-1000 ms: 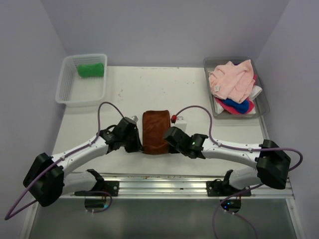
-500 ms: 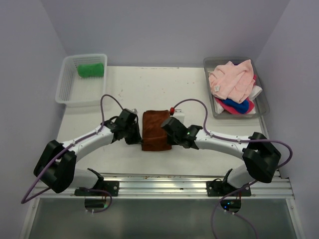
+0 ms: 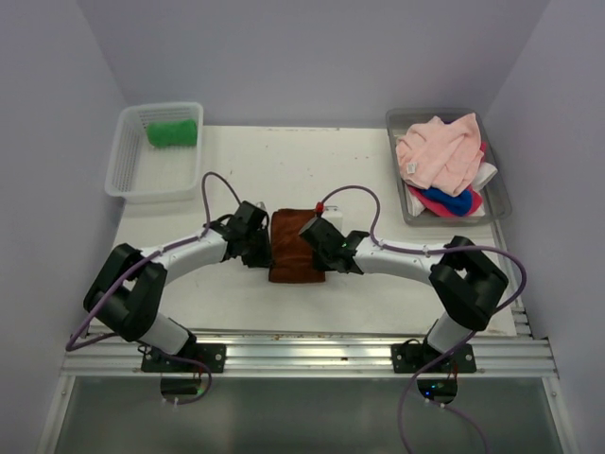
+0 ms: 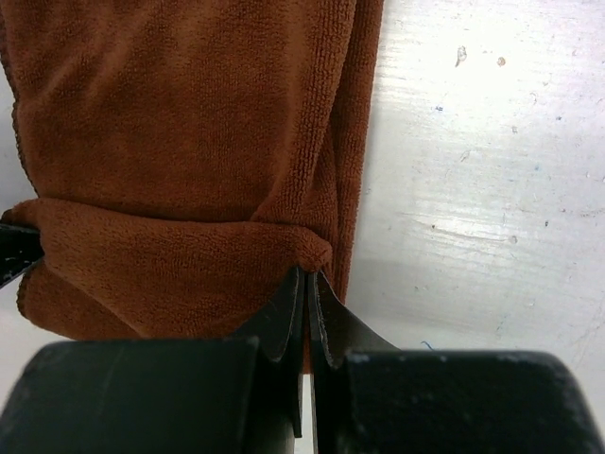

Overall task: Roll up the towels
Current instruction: Roll the towel

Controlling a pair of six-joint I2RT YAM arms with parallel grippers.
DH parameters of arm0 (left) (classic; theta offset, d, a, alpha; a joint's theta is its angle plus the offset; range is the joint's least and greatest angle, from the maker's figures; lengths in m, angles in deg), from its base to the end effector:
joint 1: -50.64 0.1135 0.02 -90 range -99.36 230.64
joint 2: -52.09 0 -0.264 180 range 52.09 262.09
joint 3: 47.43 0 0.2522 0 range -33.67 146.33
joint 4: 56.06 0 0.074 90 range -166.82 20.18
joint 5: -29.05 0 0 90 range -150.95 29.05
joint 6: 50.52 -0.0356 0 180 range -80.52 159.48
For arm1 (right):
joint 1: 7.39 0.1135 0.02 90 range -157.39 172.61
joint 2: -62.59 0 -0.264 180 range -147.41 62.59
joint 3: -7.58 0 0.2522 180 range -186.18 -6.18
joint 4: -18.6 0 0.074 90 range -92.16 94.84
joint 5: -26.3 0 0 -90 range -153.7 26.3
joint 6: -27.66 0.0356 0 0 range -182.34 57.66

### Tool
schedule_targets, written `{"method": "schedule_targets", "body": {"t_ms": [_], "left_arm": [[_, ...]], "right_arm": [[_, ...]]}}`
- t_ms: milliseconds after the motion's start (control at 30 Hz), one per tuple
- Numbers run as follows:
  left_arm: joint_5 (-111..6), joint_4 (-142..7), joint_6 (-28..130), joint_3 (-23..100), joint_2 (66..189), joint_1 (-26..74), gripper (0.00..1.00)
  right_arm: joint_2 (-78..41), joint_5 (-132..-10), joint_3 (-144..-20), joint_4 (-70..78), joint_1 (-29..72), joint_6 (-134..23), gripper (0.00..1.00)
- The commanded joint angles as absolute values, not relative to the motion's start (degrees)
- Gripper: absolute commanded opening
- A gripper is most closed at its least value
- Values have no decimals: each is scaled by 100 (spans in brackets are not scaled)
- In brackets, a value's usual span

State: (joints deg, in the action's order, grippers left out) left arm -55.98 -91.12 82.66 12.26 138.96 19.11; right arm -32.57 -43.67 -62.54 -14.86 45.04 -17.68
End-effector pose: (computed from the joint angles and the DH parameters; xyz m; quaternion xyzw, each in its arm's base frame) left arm 0.2378 -0.1495 0.1650 -0.0881 0.9659 -0.1789 0.1650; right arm 0.2099 0.2528 0.1781 -0.0171 0.9488 0.0895 0.3024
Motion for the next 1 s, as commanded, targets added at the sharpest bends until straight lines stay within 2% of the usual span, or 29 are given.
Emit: {"method": "schedule_targets", "body": {"t_ms": [0,67,100,133,167,267,367,400,467,500,533,567,600,667,967], "left_arm": [[-6068,-9038,8114,1423,13516,1953,30],[-6384,-9144,8114,1493,13322,1953,40],[-6516,-9214,8088,1511,13112,1944,49],[-6560,-9241,8088,1520,13006,1944,51],[-6578,-9276,8079,1528,12891,1944,52],[-6421,-9233,8131,1450,12513,1900,51],[-6193,-9118,8228,1301,12381,1751,40],[-5948,-8988,8254,1257,12398,1725,30],[-5692,-8646,8298,1046,12433,1619,21],[-5430,-8504,8333,967,12451,1619,14],[-5323,-8390,8360,896,12538,1619,11],[-5278,-8310,8377,835,12582,1619,8],[-5278,-8222,8360,817,12704,1619,4],[-5330,-8152,8325,843,12837,1619,2],[-5409,-7431,7991,1010,13891,1645,0]], "right_arm": [[-3225,-4208,-6437,-1484,4456,-1822,0],[-3120,-4173,-6419,-1589,4456,-1805,8],[-2945,-4173,-6410,-1616,4456,-1796,12],[-2856,-4164,-6401,-1642,4464,-1804,16],[-2742,-4172,-6375,-1651,4456,-1813,26],[-2390,-4199,-6314,-1669,4526,-1848,44],[-2284,-4173,-6366,-1756,4666,-1840,48],[-2293,-4129,-6392,-1783,4710,-1814,49],[-2363,-4155,-6410,-1705,4807,-1796,45],[-2407,-4190,-6419,-1661,4833,-1787,41],[-2459,-4277,-6428,-1599,4868,-1778,35],[-2573,-4313,-6454,-1573,4877,-1778,23],[-2626,-4348,-6480,-1537,4877,-1769,20],[-2723,-4348,-6524,-1493,4869,-1769,13],[-3575,-4568,-6656,-1300,4350,-2024,12]]}}
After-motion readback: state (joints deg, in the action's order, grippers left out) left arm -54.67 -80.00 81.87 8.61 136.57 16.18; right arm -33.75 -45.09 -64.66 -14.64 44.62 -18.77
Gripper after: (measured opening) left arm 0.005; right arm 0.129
